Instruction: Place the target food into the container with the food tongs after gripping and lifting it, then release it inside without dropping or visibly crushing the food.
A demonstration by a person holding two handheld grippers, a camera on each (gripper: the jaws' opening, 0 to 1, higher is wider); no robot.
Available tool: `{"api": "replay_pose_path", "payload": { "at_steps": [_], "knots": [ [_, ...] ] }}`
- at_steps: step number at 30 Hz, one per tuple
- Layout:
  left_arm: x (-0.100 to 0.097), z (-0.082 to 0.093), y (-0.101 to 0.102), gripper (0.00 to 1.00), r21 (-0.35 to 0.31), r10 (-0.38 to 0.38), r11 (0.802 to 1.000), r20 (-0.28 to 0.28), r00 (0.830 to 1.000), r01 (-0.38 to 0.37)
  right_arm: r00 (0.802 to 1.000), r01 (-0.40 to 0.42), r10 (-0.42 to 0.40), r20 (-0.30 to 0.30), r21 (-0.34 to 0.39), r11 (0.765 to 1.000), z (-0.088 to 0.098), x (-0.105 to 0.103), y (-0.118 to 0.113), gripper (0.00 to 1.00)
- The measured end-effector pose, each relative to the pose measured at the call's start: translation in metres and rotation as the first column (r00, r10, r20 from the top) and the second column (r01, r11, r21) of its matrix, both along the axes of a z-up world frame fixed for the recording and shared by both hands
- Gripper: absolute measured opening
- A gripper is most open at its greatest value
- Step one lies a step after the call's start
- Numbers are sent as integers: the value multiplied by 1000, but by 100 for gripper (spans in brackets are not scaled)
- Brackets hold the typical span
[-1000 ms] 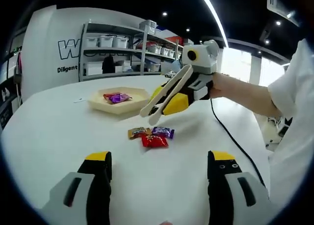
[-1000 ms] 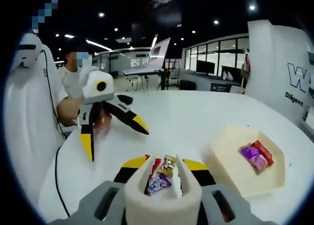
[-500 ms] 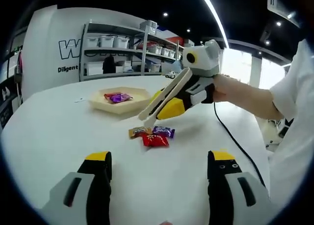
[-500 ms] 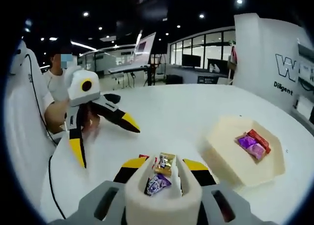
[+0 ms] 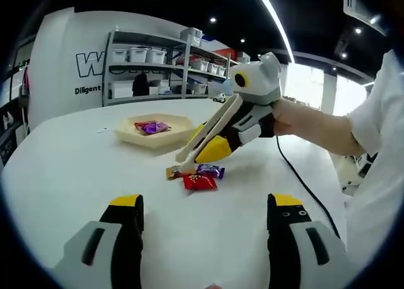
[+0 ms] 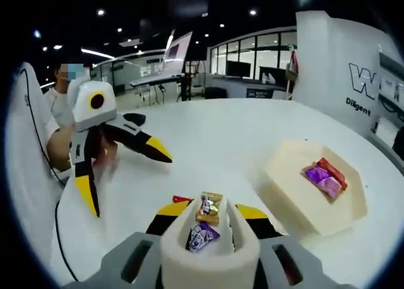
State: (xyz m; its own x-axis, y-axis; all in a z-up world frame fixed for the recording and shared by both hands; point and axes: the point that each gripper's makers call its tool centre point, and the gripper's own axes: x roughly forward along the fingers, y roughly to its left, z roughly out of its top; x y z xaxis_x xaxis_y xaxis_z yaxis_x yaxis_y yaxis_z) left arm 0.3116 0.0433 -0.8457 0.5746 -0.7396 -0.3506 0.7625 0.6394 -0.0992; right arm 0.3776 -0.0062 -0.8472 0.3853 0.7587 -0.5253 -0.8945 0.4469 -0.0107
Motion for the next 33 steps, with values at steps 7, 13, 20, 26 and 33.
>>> {"api": "replay_pose_path", "payload": {
  "at_steps": [7,13,20,26,33],
  "knots": [
    [0,-2,2,78,-2,2,1000,-4,1000,-2,1000,0,0,3,-34,999,-6,0,1,19],
    [0,-3,3,78,-6,2,1000,-6,1000,-2,1000,-12,11,-15,-31,999,-6,2,0,18],
    [0,-4,5,78,-10,4,1000,-7,1000,-4,999,-47,45,-29,-37,998,-5,2,0,19],
    [0,-4,6,78,-13,7,1000,-8,1000,-7,997,-71,70,-31,-49,996,-6,3,2,18],
    [1,-5,7,78,-14,8,1000,-8,1000,-8,993,-118,119,4,-82,990,-6,2,1,16]
  ]
}}
